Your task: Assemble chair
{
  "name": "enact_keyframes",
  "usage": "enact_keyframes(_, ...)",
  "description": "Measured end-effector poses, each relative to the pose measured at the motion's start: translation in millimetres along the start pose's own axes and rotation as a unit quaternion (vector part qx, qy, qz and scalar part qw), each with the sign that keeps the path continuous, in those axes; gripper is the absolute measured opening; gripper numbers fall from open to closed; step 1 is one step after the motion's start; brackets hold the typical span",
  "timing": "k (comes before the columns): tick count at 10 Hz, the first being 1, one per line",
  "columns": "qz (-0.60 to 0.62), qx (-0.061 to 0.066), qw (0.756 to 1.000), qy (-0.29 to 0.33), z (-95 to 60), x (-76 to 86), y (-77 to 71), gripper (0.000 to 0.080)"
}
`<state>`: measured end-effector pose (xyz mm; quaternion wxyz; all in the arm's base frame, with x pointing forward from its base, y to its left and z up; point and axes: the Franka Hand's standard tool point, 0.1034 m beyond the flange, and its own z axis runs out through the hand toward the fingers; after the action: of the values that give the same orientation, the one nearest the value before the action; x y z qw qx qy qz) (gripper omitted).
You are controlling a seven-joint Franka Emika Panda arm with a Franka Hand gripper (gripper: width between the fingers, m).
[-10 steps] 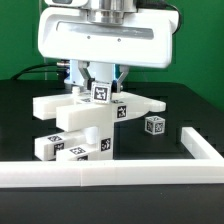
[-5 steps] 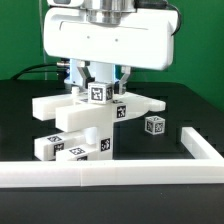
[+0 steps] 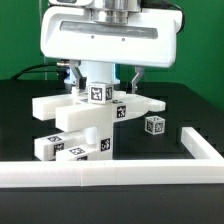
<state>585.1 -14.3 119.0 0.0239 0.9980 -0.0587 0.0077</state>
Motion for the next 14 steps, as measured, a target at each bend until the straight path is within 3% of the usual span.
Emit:
enact_keyframes(2,-0.148,0.003,0.989,0.000,-2.2,-1.9,7.4,0.0649)
enact_keyframes(5,-0.307,0.005,0.952,0.001,-4.5,-1.2,17.8,0.0649)
enact_keyframes(10,-0.474,-0.004,0.880,0.007,-9.3,4.5,9.0,0.0649)
enact_keyframes(13,-0.473,-0.004,0.881,0.003,-5.2,4.1,9.1,0.0649)
enact_keyframes(14,-0.472,-0.005,0.881,0.003,-5.2,4.1,9.3,0.0500)
